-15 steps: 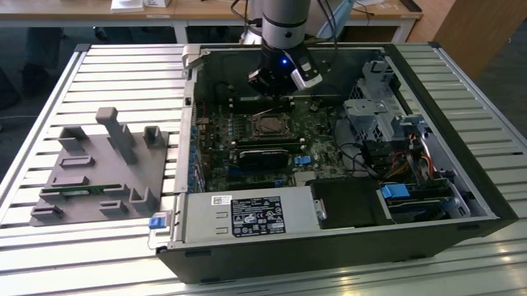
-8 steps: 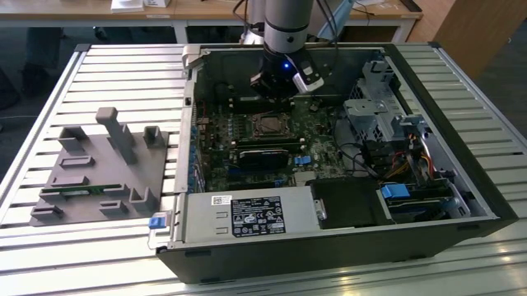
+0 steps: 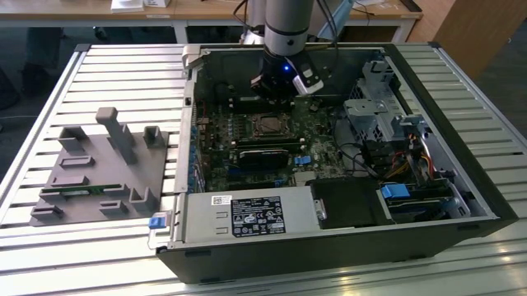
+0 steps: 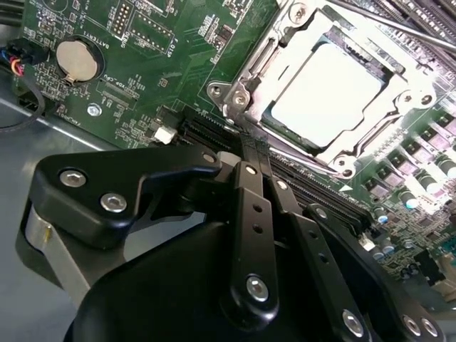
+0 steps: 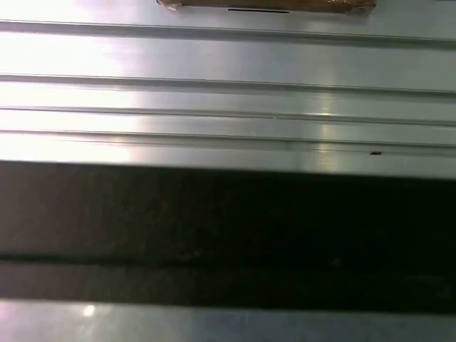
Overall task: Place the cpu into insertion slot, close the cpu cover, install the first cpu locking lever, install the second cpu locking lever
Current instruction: 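Install the first cpu locking lever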
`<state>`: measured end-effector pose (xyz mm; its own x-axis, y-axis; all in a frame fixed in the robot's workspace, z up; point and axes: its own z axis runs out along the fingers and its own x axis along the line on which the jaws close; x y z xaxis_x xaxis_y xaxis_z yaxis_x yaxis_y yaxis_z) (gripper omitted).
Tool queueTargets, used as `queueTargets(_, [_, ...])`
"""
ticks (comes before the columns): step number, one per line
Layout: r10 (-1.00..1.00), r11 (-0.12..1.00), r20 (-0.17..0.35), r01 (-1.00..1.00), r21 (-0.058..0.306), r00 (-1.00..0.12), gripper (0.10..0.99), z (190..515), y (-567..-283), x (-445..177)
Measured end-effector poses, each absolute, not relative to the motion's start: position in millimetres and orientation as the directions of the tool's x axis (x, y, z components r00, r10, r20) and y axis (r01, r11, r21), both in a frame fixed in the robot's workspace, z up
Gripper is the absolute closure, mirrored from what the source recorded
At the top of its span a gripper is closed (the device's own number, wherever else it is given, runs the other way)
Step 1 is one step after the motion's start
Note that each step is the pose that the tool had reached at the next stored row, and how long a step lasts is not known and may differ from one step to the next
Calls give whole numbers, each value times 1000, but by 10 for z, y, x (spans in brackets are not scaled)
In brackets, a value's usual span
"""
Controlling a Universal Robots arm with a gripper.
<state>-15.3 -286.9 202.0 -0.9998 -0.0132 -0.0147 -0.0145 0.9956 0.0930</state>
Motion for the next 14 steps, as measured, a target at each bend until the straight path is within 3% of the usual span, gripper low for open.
queueTargets(14, [-13,996,-14,-15,89,-1000,980,2029,-2868,-149])
